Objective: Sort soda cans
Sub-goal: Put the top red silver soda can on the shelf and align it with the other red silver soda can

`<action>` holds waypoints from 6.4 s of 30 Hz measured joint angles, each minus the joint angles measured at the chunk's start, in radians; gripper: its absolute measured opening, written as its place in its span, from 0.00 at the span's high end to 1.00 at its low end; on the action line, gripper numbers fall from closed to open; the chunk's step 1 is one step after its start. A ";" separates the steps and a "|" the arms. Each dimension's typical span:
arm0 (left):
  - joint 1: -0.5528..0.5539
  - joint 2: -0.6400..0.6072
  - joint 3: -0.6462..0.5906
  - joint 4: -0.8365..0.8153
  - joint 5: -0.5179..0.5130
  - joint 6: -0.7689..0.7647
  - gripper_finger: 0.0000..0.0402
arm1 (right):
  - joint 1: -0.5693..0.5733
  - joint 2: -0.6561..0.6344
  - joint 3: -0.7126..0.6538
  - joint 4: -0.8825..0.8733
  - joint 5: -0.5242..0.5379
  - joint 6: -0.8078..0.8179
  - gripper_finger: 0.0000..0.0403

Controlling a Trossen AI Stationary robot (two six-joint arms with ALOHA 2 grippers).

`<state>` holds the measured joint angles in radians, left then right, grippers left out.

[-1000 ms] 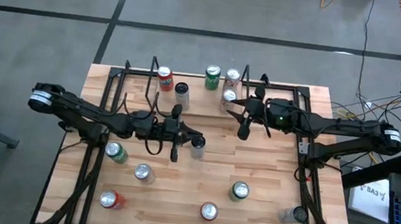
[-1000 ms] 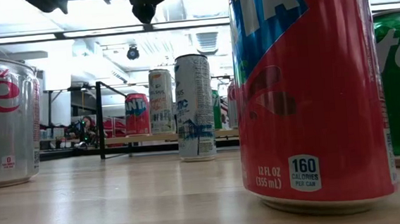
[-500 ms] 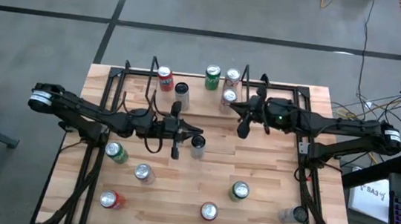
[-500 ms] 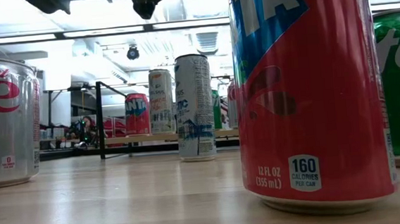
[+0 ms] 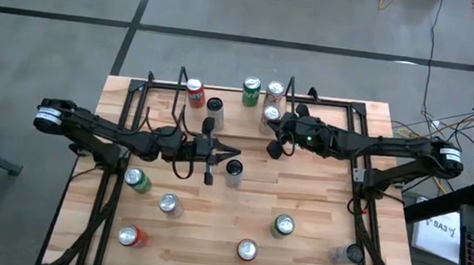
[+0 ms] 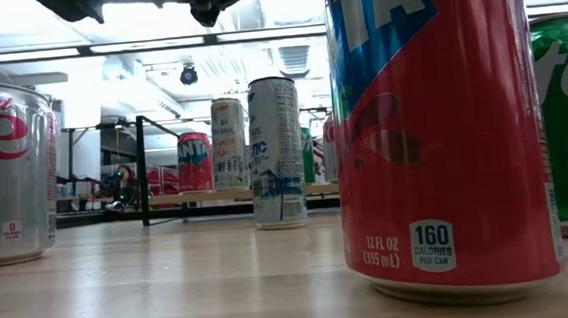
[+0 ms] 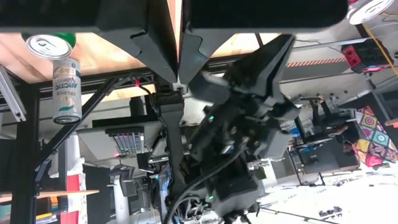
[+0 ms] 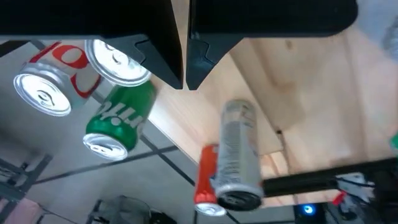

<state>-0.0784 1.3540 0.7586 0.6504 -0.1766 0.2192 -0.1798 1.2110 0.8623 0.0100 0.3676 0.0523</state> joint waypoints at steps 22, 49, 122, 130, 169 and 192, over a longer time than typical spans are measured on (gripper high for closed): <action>0.003 0.000 0.000 0.002 0.000 0.007 1.00 | -0.097 0.073 0.000 -0.005 -0.061 -0.003 0.97; 0.005 0.001 0.000 -0.002 0.000 0.013 1.00 | -0.116 0.067 0.000 0.018 -0.164 -0.017 0.97; 0.011 0.001 0.000 -0.008 -0.001 0.039 1.00 | -0.119 0.137 0.002 0.020 -0.034 0.057 0.97; 0.011 0.001 0.000 -0.007 -0.001 0.042 1.00 | -0.119 0.085 -0.002 0.005 -0.038 0.015 0.97; 0.017 0.001 0.000 0.001 0.000 0.050 1.00 | -0.141 0.017 -0.001 -0.150 -0.034 0.042 0.97; 0.017 0.001 0.000 0.001 0.000 0.044 1.00 | -0.142 0.094 0.000 -0.020 -0.003 0.036 0.97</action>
<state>-0.0613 1.3548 0.7586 0.6510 -0.1769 0.2631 -0.3214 1.3053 0.8627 -0.0102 0.3641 0.0879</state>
